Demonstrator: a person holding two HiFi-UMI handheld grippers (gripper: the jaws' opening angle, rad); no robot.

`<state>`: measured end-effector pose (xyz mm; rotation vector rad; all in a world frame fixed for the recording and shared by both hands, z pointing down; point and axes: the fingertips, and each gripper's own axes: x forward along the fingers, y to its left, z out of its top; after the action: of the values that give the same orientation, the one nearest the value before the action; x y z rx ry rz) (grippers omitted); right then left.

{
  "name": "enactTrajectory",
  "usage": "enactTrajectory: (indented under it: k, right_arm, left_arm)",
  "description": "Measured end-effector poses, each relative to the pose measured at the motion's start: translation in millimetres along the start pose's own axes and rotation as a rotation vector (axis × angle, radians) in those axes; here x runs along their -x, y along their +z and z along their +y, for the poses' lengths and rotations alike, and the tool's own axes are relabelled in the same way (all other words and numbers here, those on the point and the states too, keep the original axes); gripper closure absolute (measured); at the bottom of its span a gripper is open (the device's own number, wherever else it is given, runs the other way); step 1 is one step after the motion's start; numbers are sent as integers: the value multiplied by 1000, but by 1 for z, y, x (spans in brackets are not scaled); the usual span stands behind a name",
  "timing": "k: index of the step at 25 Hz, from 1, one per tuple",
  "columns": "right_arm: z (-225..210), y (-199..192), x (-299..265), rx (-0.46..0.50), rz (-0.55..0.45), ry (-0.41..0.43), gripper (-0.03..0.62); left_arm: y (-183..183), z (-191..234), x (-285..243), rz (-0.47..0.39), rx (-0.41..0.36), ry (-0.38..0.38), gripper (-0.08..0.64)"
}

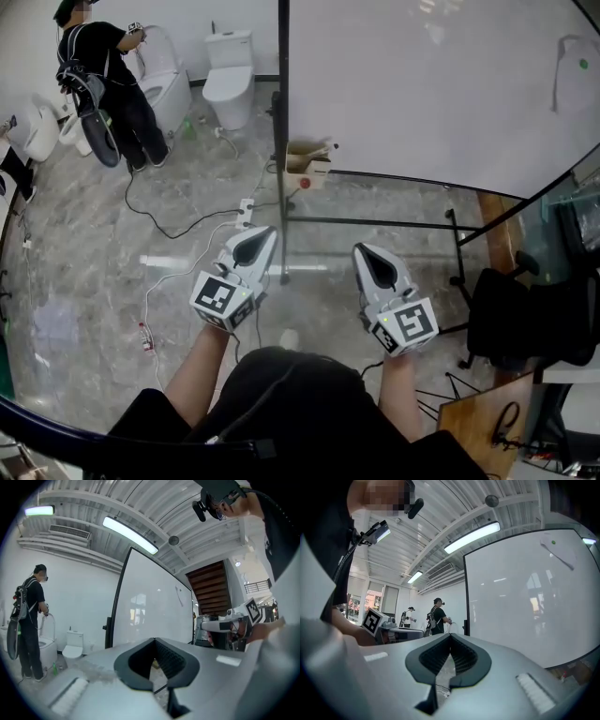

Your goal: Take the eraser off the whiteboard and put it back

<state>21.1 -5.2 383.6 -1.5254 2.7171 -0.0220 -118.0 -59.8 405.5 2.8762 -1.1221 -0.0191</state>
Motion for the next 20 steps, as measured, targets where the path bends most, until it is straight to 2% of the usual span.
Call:
enactTrajectory:
  k: [12,20]
  right_arm:
    - [-4,-10,-40,7,32,-23,583]
    - [-24,-10,-68,1,19,10,583]
  left_arm:
    - [-8,44,-12,-2,28,-19,555]
    - [-9,64,-22,-4,30,33,555]
